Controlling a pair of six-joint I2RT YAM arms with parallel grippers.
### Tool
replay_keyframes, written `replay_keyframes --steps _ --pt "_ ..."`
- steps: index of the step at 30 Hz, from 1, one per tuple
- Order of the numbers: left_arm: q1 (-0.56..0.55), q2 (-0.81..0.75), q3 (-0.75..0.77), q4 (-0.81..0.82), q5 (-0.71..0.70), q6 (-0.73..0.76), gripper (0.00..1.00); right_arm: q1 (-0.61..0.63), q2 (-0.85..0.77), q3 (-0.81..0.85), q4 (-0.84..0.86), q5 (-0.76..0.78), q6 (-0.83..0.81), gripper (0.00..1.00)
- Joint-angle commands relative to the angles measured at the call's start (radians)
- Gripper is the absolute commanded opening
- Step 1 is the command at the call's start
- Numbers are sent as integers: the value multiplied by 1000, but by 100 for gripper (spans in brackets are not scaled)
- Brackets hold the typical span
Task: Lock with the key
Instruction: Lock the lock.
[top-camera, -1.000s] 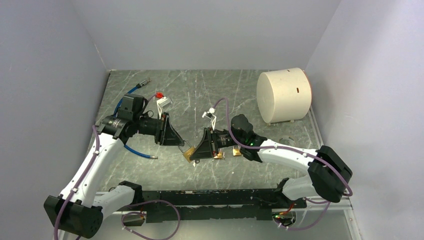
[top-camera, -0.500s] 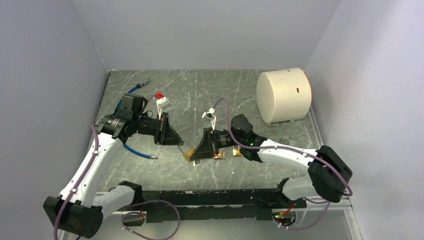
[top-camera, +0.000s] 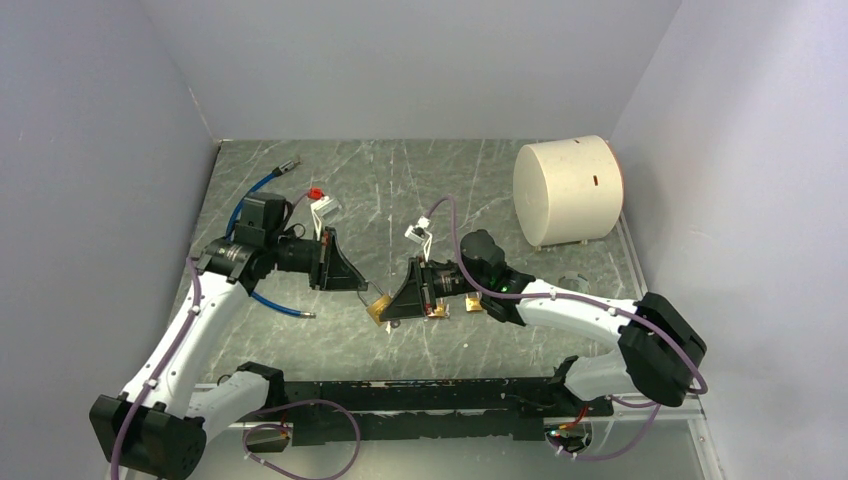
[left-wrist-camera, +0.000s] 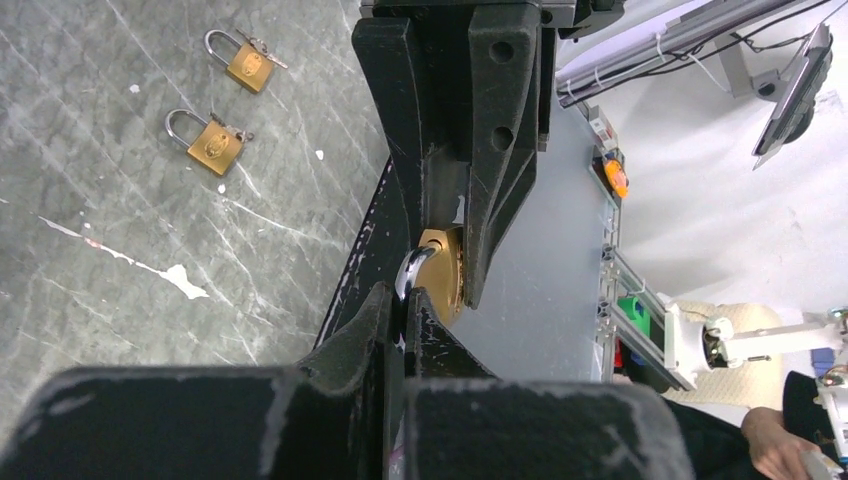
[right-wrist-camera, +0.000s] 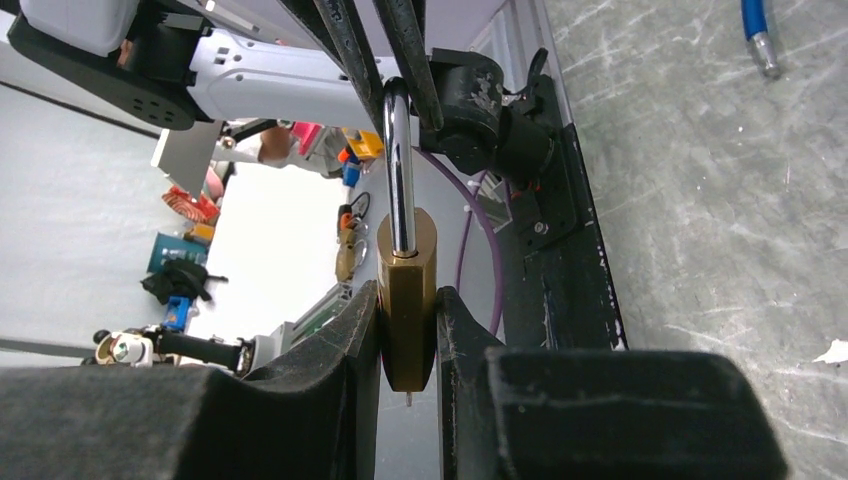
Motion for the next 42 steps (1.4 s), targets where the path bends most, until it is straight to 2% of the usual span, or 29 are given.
replay_keyframes --steps 1,16,29,35,42 --pt "-12 -30 -49 68 62 -100 3 -7 -34 79 97 110 -9 0" --pt "-18 -85 -200 255 13 -253 2 -57 -21 80 212 91 83 0" --pt "-65 -128 -300 411 -11 -433 2 -56 -39 102 63 216 -9 0" --pt "-104 -137 -328 447 -54 -460 3 -65 -25 87 172 198 76 0" --pt "-149 -126 -330 470 -81 -456 2 -87 -46 77 180 209 120 0"
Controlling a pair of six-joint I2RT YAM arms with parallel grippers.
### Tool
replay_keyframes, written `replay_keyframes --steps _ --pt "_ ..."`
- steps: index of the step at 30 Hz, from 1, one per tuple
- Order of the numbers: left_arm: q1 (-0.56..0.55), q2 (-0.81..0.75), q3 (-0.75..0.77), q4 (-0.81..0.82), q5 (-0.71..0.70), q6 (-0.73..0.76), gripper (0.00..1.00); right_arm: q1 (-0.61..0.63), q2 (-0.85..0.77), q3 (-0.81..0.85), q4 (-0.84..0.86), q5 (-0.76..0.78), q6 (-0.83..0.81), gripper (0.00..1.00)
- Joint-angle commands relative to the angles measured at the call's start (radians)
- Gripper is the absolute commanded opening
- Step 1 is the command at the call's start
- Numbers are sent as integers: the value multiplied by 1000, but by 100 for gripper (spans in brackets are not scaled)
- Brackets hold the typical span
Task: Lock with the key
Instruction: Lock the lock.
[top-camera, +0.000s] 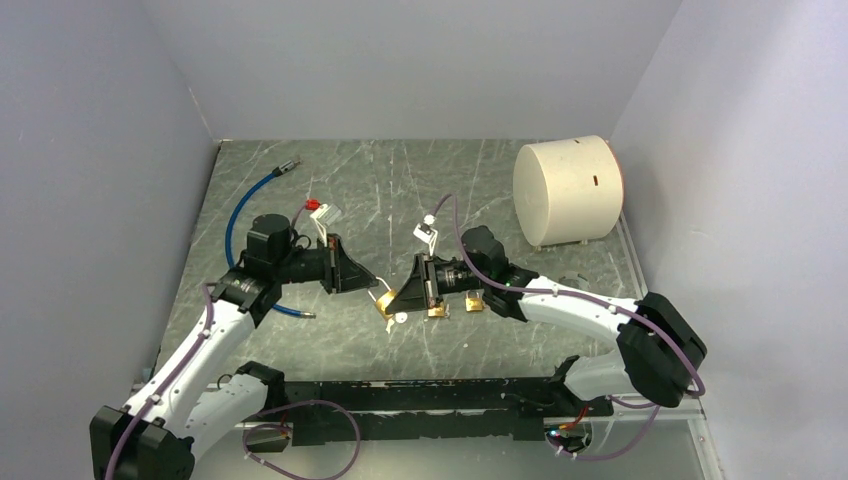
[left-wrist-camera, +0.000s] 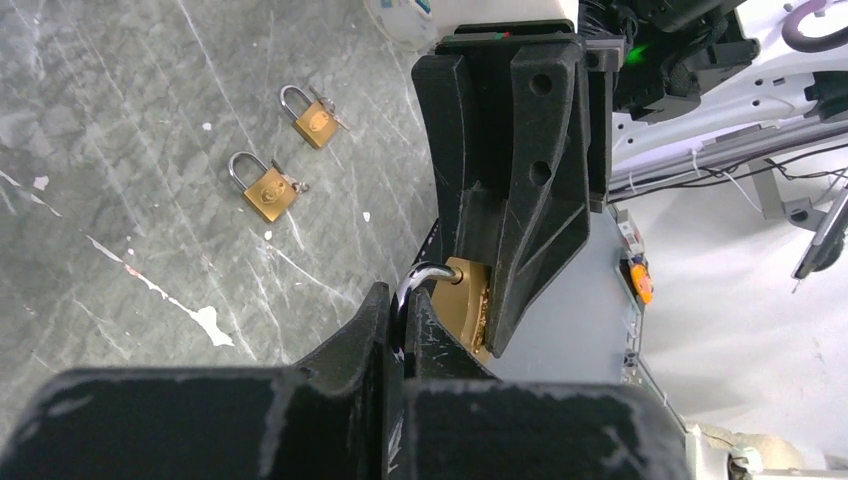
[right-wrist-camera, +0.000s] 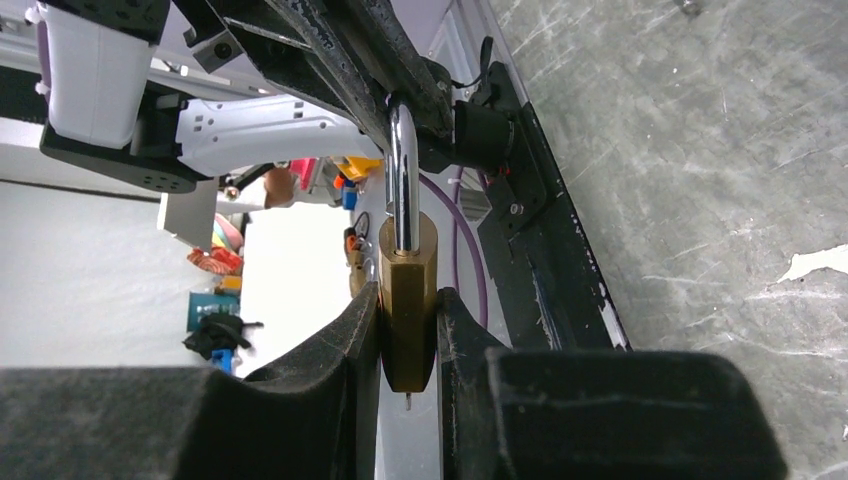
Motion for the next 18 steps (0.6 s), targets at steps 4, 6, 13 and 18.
replay_keyframes --steps 4,6,13,18 --pt "-79 -13 -7 -82 102 -13 2 -55 -46 95 288 114 56 0" --pt "-79 -20 11 -104 98 14 2 -57 -45 93 282 81 50 0" --pt "-79 5 88 -161 108 81 3 -59 -73 36 352 59 97 0" --pt "-79 9 57 -68 136 -2 3 -59 -82 32 329 135 88 0"
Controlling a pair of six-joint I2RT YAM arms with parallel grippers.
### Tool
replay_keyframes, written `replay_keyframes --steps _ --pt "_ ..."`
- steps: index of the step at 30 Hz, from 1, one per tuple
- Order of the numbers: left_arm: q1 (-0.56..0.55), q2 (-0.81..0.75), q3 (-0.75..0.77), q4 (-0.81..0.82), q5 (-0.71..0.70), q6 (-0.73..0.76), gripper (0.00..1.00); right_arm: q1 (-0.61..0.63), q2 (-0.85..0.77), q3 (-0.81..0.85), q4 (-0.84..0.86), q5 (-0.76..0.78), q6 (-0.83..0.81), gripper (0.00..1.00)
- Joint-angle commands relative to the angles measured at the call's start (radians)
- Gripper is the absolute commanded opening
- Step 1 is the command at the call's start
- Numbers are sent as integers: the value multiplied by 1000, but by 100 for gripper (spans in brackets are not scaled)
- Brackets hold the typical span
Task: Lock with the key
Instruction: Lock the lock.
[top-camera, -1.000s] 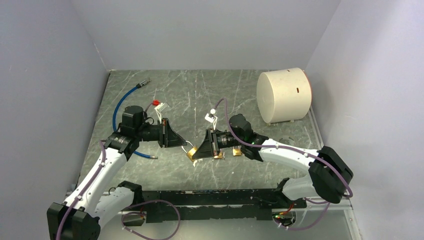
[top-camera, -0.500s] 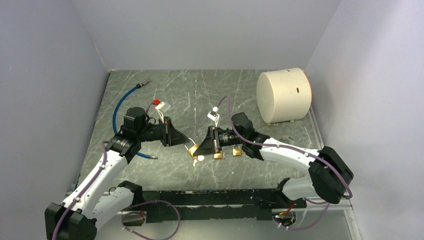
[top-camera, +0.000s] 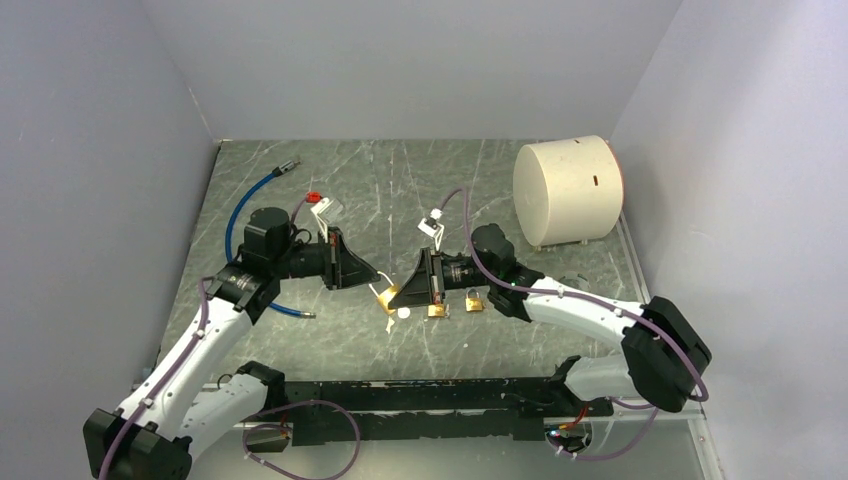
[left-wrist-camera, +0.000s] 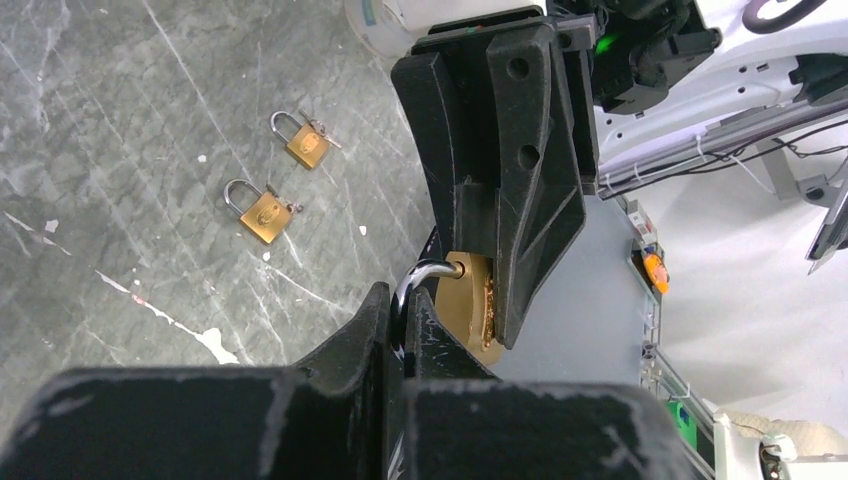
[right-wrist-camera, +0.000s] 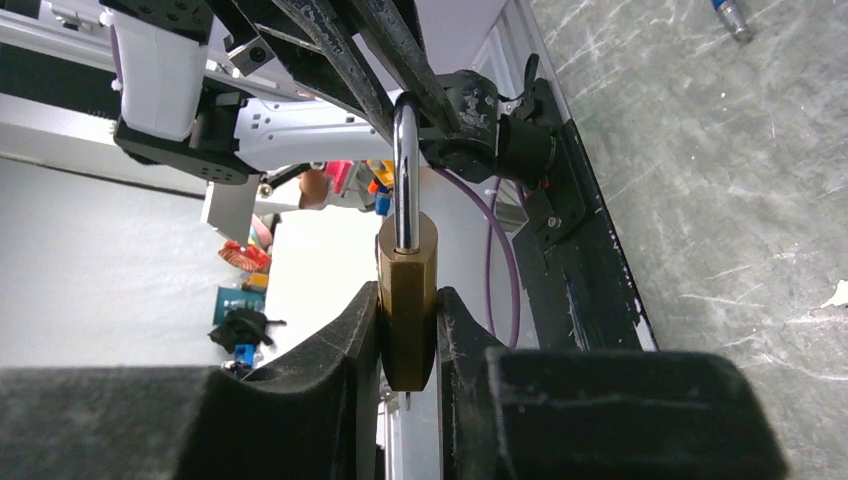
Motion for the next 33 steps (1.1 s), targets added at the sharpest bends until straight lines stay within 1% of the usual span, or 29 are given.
replay_keyframes --steps 1,4,7,9,14,19,21,24,27,33 --pt "-46 5 -35 -6 170 -79 2 -22 -60 46 217 221 -6 0" --pt "-49 -21 -68 36 164 -136 2 -25 -71 38 228 269 -25 0" --pt "-53 -37 -96 33 138 -162 3 -23 -67 59 203 298 -54 0" --pt "-59 -39 -110 34 129 -171 3 -23 -60 73 194 301 -67 0" --pt "-79 -44 -129 39 97 -171 3 -24 -34 78 243 303 -38 0" --pt "-95 -44 -144 79 95 -198 3 -24 -18 90 185 336 -60 0" --pt "-98 -48 -153 96 93 -212 3 -23 -7 106 151 330 -69 0" --pt "-103 -58 -171 131 95 -238 3 -24 12 117 147 313 -60 0" --pt "-108 -77 -189 134 92 -249 3 -37 34 147 60 320 -54 0" --pt "-114 -89 -229 180 97 -291 3 -67 109 167 85 249 -25 0"
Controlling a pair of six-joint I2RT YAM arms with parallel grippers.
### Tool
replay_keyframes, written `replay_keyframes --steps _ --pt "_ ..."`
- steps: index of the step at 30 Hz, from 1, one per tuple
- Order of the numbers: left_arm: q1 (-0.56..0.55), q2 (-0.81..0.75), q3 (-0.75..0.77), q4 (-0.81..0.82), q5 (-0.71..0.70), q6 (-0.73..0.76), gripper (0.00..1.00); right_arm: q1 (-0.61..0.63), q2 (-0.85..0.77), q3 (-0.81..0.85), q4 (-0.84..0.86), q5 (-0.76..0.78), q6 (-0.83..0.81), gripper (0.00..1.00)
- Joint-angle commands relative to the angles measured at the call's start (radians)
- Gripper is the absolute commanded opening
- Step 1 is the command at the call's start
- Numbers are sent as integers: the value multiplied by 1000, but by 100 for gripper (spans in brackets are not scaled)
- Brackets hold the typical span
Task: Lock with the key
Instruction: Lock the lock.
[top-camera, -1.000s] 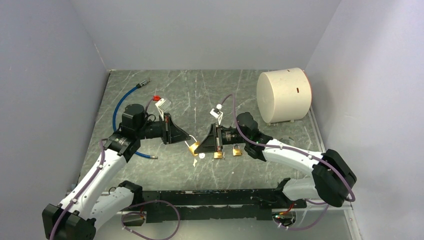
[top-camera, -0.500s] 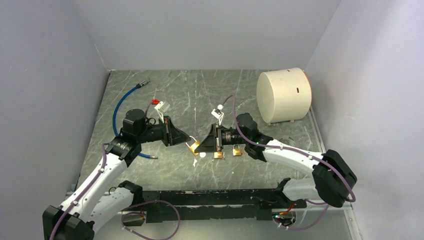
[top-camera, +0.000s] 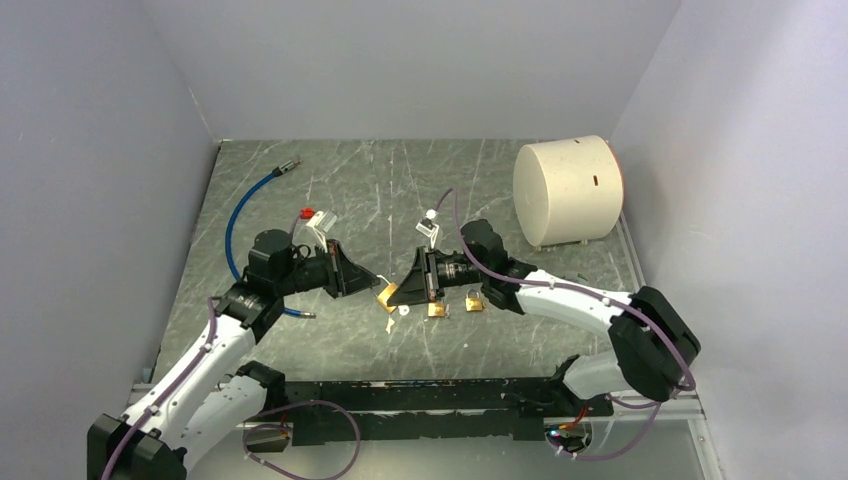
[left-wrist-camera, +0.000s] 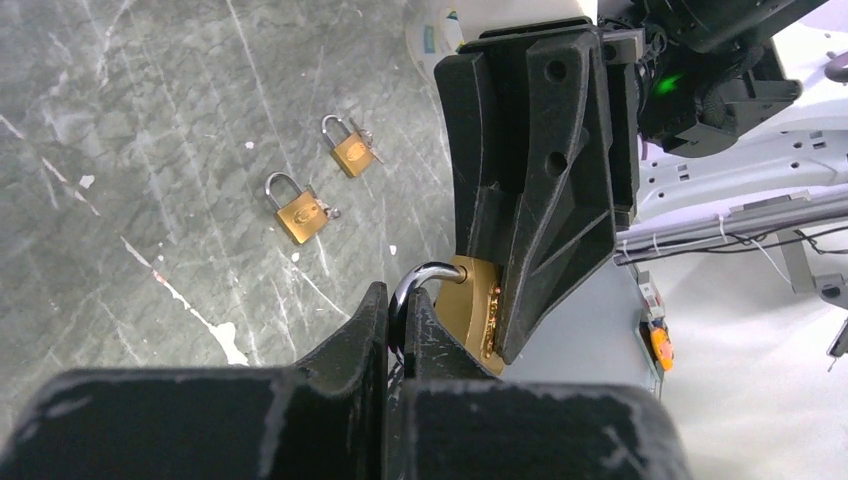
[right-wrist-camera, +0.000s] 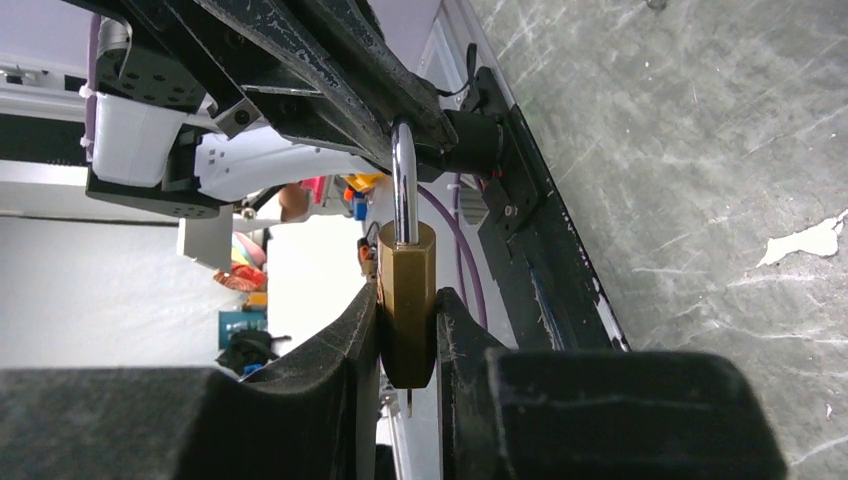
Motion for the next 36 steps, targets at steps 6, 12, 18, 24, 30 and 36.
replay_keyframes --steps 6,12,18,24,30,36 --pt "-97 -18 -70 58 213 -174 3 -52 101 168 146 173 -60 0" --pt "-118 -15 -125 181 188 -252 2 -52 149 222 -22 240 -91 0" --pt "-138 8 -153 201 169 -260 3 -54 213 237 -34 224 -45 0" --pt "-154 29 -229 463 151 -419 2 -55 245 224 35 209 -34 0" --pt "-179 34 -238 537 143 -481 3 -55 266 223 26 230 -17 0" --pt "-206 30 -252 588 128 -512 3 -54 274 192 110 236 27 0"
